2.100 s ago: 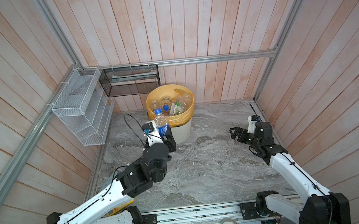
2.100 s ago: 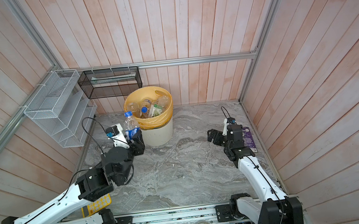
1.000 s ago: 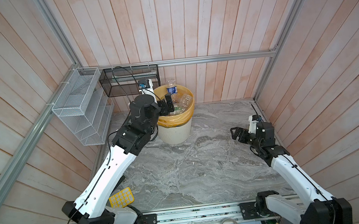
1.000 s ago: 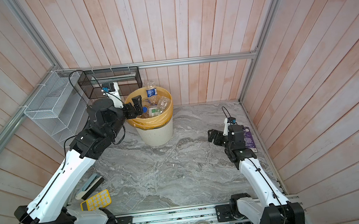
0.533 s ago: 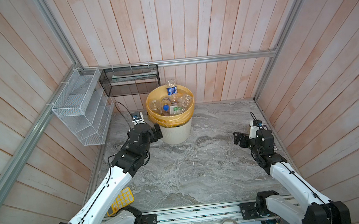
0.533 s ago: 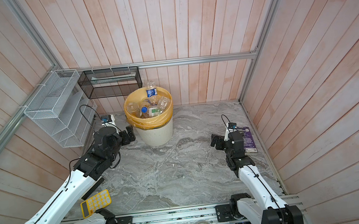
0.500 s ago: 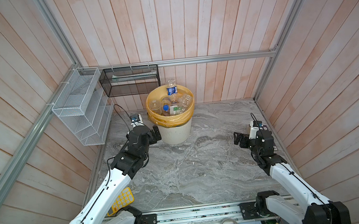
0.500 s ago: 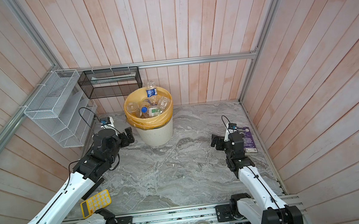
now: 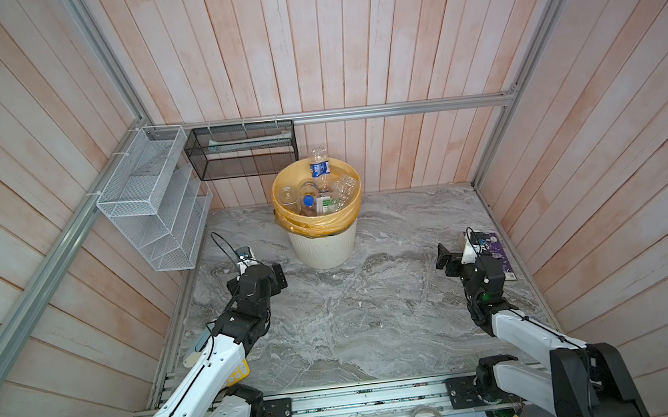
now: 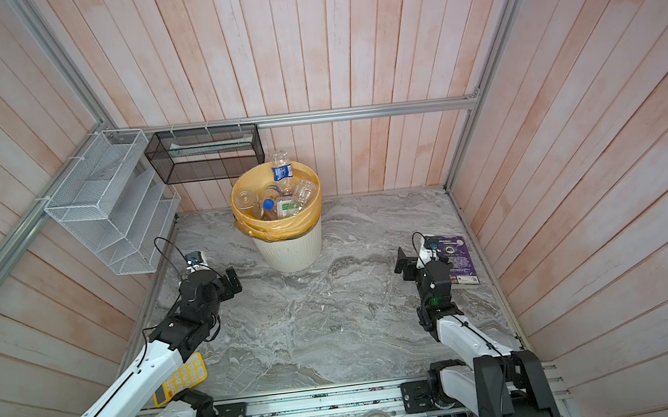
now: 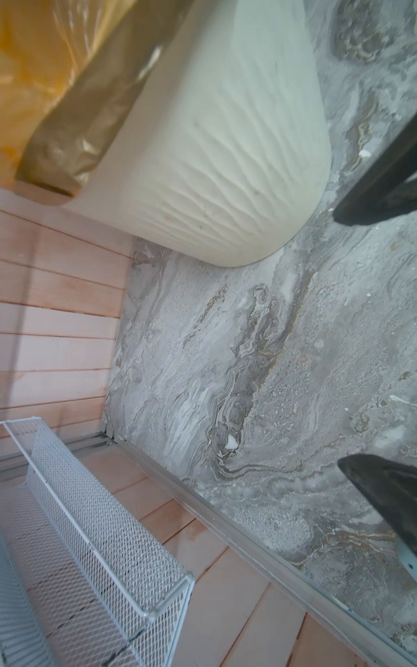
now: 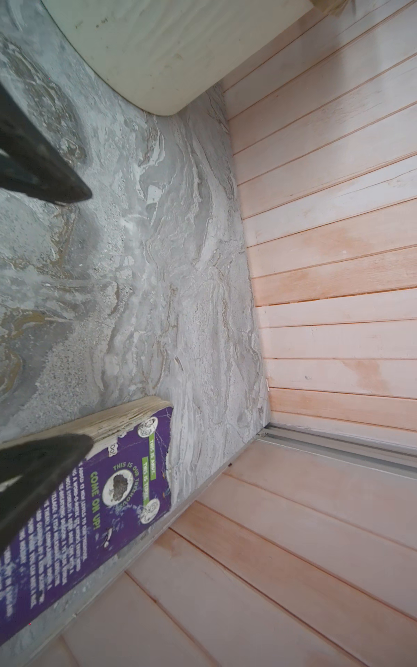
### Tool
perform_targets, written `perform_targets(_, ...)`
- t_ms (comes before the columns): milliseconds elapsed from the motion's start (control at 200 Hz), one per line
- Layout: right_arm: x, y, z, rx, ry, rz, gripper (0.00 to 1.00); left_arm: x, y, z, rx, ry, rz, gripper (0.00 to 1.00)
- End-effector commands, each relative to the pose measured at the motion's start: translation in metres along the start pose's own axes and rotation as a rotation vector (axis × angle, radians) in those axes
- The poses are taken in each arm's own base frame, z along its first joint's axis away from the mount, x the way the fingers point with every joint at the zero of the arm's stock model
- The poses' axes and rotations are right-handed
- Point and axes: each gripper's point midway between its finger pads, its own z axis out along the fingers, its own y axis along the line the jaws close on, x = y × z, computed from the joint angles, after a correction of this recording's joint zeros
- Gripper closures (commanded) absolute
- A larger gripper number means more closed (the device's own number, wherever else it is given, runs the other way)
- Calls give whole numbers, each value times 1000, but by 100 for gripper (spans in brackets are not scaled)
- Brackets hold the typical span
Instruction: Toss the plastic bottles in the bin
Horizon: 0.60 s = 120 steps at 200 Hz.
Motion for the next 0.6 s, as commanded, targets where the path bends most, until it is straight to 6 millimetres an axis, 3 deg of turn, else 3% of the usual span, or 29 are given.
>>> perform_targets(0, -21, -11, -5, 58, -140, -57, 0, -6, 14, 7, -60, -77, 6, 0)
perform_targets(215, -9, -16, 3, 84, -154, -60, 0, 12, 39, 21, -123, -161, 33, 0)
perform_targets(435, 21, -9, 23, 45, -102, -84, 1, 23, 50, 35, -99, -245, 15, 0)
perform_targets(595, 23, -6, 28, 17, -80, -82, 0, 29, 56, 44, -74, -299, 8, 0)
